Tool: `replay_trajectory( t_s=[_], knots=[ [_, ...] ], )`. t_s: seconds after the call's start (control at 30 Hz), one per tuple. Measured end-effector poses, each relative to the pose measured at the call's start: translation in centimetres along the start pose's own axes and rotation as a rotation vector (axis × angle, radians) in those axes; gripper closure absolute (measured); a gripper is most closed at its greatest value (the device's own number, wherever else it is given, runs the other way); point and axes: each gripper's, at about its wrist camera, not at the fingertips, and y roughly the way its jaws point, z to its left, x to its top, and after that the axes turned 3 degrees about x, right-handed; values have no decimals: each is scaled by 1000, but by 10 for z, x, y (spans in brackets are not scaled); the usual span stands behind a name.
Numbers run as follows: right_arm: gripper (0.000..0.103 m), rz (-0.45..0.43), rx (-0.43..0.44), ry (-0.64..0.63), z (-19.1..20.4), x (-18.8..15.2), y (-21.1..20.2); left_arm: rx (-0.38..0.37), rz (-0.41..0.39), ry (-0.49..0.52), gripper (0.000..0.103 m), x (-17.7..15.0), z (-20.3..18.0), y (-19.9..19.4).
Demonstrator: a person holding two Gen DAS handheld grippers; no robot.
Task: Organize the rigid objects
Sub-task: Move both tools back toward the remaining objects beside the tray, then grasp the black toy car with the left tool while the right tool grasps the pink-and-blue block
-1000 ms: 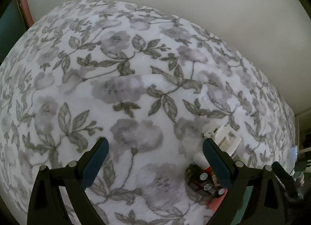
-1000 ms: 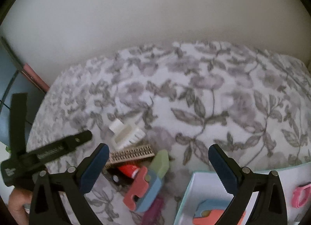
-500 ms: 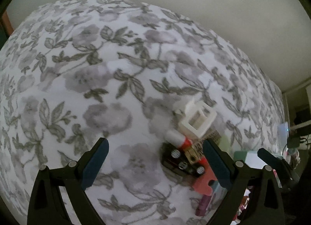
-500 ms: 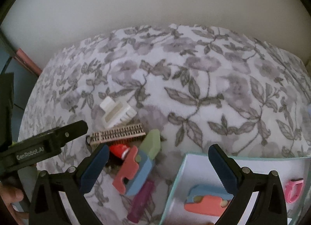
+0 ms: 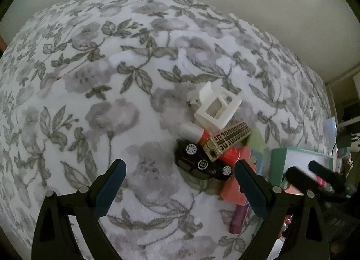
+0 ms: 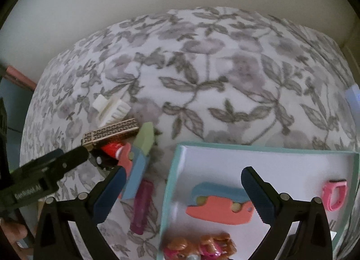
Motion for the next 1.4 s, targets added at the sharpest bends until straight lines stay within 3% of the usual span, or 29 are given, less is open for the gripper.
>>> replay_trajectory(
  t_s=[0.37,0.57,0.77,0.83,0.87,0.9,1.2,1.4],
  knots=[
    [0,-17,-7,15,-9,2,-6,1,14,176,6,-5,-24,25],
    [0,-11,-5,15,-9,2,-5,15,-24,256,6,-8,-38,28],
    [0,-6,-8,17,-7,2,-1,-41,-54,252,8,-8,-36,30],
    [0,-2,-10,16,-7,2,0,-74,-65,256,18,-10,-33,31],
    [0,0,-10,15,-6,2,0,-101,-69,251,27,-9,-33,30],
    [0,1,-10,14,-6,2,1,-103,-71,248,29,-9,-32,29],
    [0,9,-12,5,-1,2,3,-58,-59,273,29,-10,-35,23],
    [0,-5,20,-20,12,1,1,11,-39,206,29,-5,-19,19]
  ],
)
